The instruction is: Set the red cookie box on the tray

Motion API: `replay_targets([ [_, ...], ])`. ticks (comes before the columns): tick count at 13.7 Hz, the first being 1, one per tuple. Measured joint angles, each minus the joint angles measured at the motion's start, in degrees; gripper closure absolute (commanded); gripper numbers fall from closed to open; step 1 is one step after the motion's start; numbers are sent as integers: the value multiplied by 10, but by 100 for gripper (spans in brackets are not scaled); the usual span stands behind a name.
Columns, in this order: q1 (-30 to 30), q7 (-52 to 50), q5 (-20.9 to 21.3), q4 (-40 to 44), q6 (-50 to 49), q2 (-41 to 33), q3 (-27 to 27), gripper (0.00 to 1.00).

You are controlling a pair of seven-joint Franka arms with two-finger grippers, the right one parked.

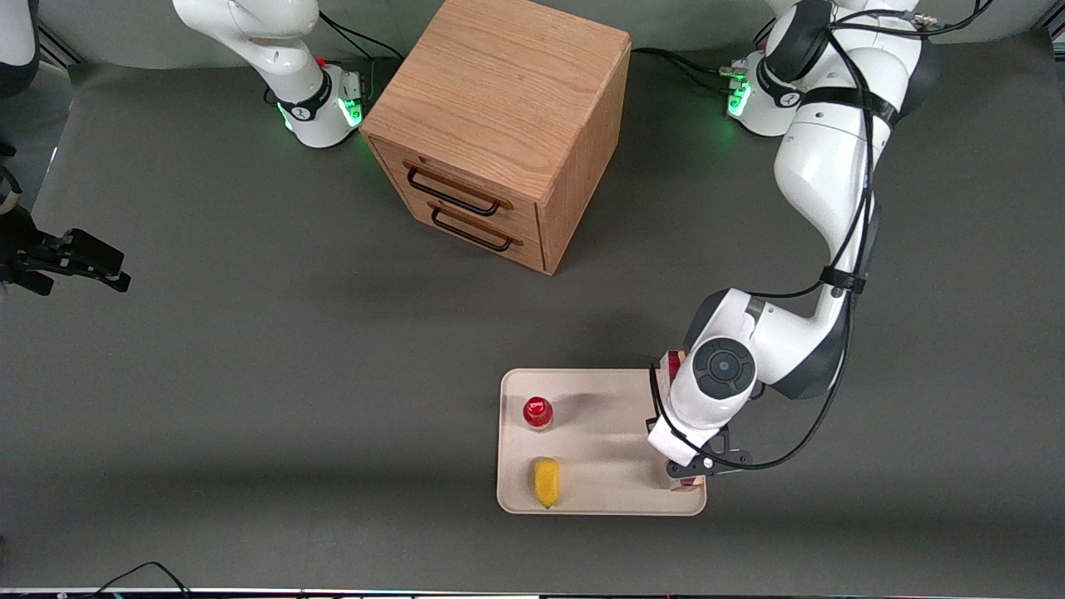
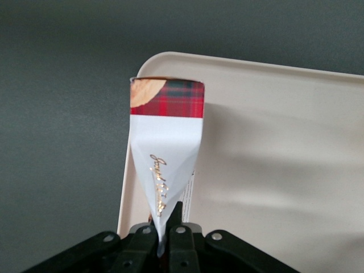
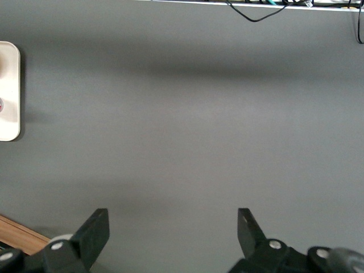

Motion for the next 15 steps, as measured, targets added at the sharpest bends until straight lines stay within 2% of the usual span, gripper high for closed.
replay_targets([
  [2, 0, 0, 0, 0, 1, 0, 0, 78],
  [3, 0, 0, 1, 0, 3, 0, 0, 51],
  [4, 0, 0, 4, 0, 4, 0, 1, 11],
  [5, 0, 0, 9, 0, 6, 0, 1, 0],
  [8, 1, 0, 28, 2, 1, -1, 1, 0],
  [11, 11, 29, 30, 17, -74, -22, 1, 0],
  [15, 72, 152, -25, 26, -185, -116, 7, 0],
])
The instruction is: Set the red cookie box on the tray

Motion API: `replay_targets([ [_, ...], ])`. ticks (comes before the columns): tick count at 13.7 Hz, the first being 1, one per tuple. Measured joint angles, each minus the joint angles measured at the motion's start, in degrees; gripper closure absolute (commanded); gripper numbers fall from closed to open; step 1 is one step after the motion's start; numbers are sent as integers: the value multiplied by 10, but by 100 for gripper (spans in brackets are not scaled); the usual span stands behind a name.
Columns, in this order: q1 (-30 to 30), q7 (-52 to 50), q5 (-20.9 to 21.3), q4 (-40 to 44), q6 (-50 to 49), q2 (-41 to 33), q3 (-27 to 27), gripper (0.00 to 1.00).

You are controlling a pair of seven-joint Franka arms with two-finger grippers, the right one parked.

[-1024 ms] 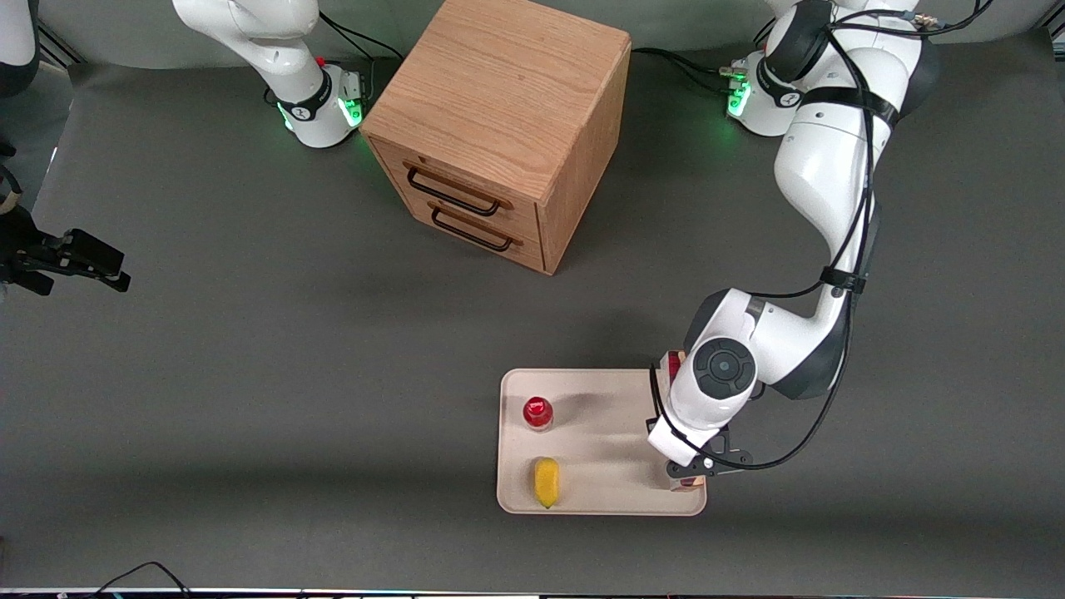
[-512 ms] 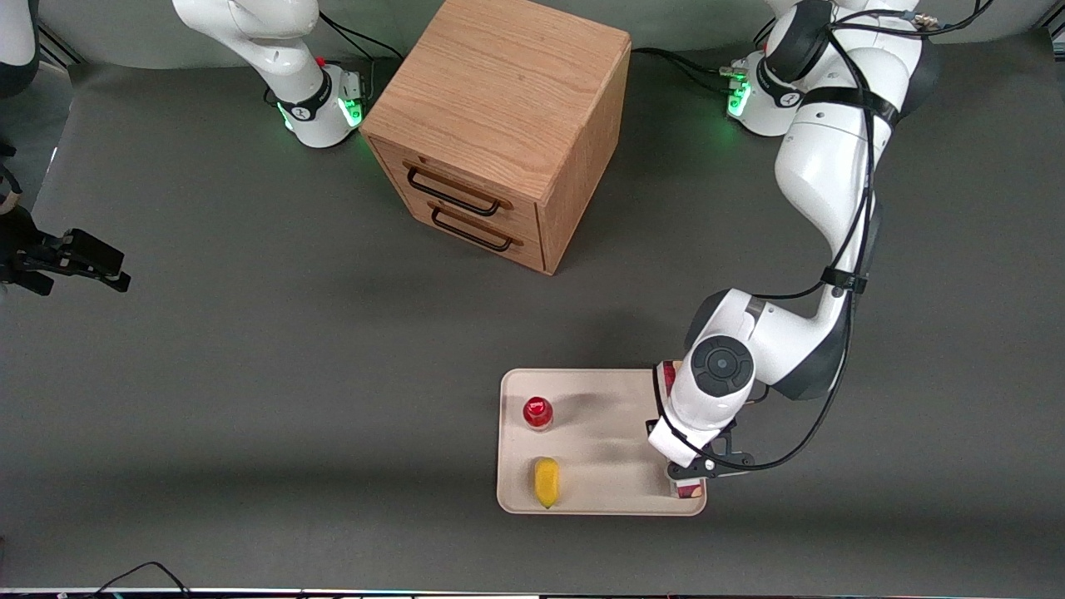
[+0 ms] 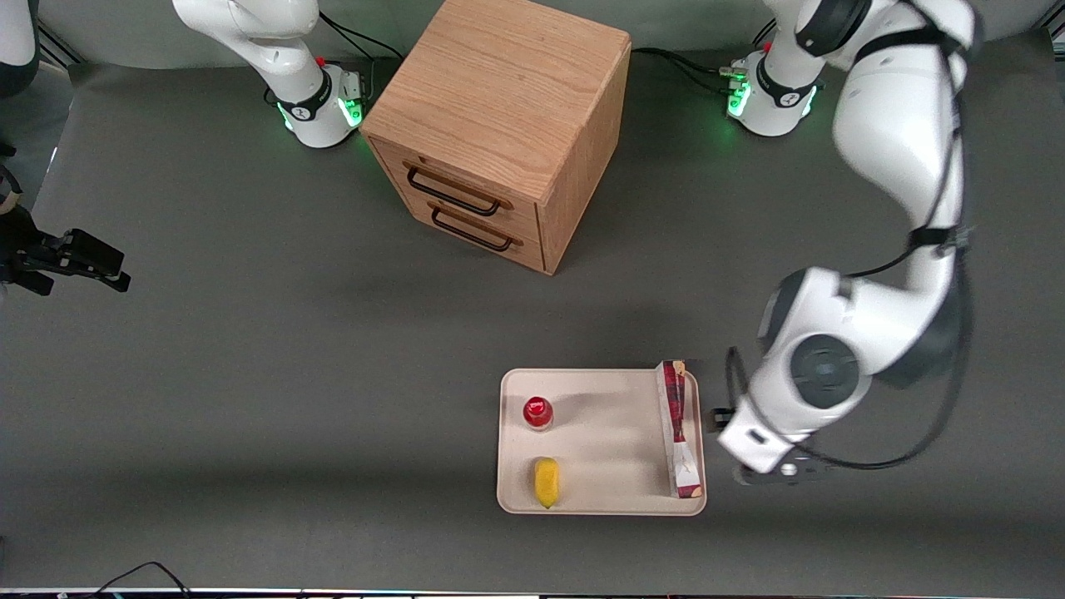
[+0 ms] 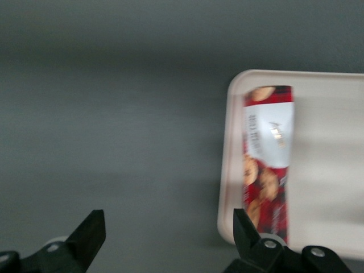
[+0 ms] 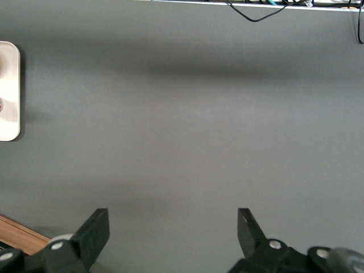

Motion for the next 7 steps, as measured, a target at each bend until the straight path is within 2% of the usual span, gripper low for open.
replay_targets([
  [2, 30, 58, -31, -29, -26, -65, 18, 0],
  [4, 41, 118, -73, -68, -54, -130, 62, 0],
  [7, 46, 168, -97, -105, -99, -209, 109, 0],
])
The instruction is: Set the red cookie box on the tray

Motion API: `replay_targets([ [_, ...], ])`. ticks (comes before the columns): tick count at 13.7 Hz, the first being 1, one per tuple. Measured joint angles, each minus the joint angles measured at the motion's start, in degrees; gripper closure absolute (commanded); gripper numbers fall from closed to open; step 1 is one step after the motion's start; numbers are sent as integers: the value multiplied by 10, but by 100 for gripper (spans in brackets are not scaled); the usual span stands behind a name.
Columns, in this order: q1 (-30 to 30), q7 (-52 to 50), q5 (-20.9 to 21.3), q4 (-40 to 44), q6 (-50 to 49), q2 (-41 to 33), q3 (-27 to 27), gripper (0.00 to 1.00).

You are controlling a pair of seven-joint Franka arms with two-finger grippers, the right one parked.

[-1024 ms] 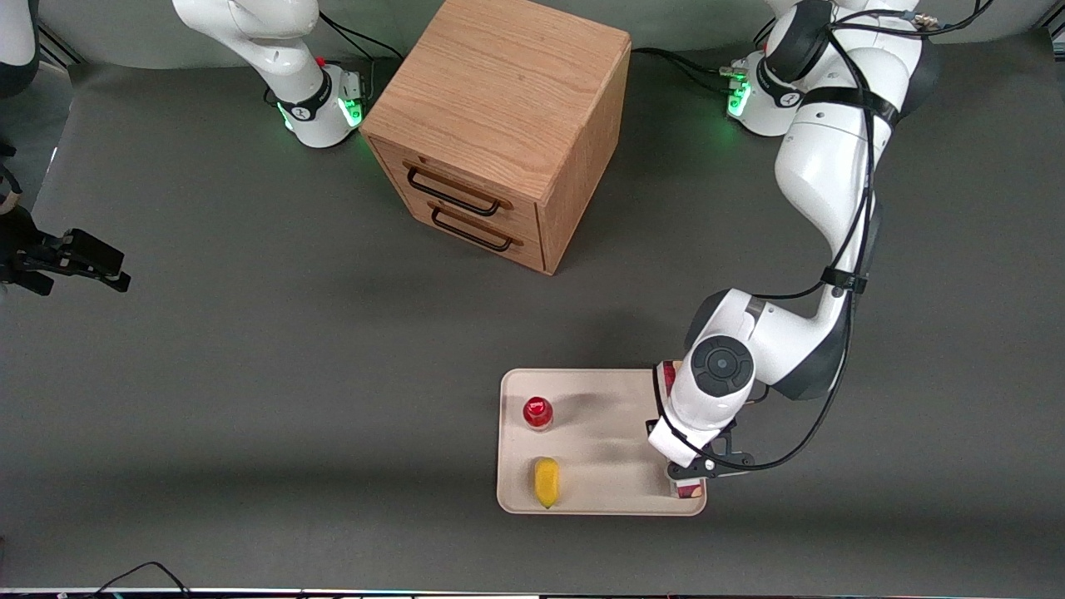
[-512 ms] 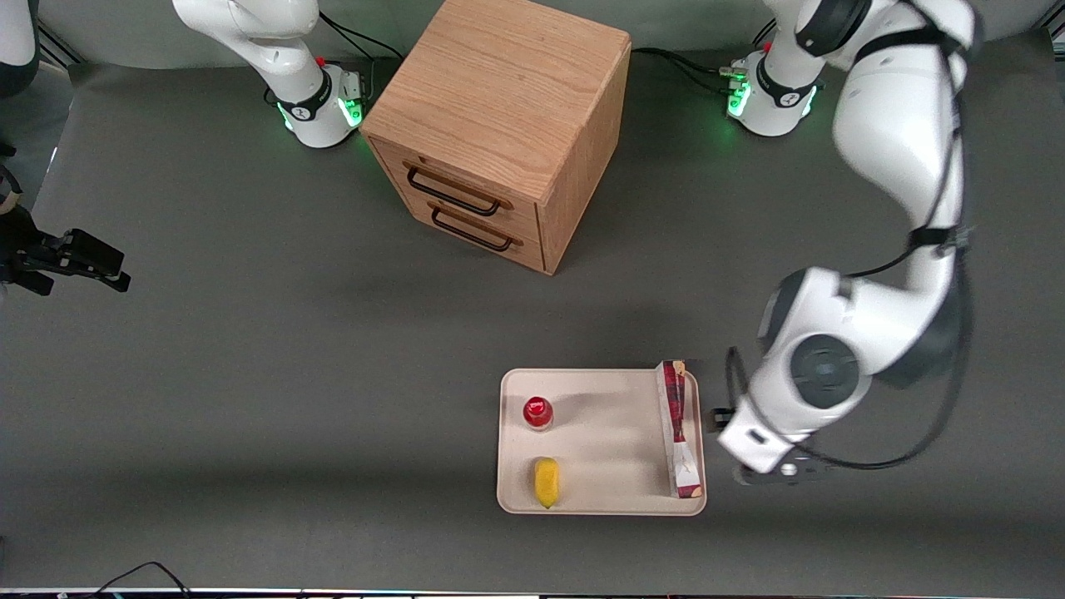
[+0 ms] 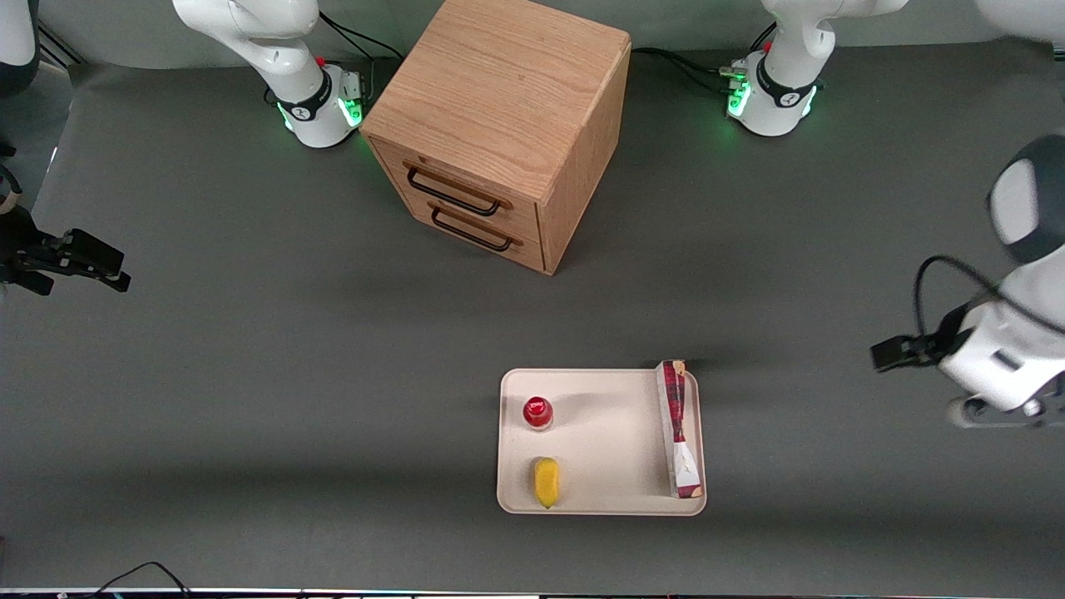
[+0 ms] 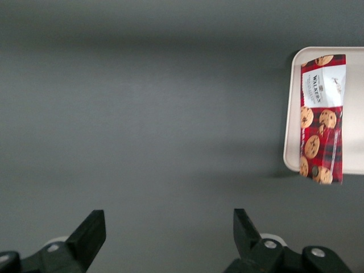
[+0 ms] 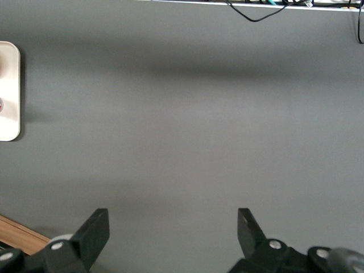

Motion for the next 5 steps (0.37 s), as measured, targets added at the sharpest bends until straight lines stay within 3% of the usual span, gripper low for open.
replay_targets([
  [5, 0, 46, -7, -24, -76, -82, 31, 0],
])
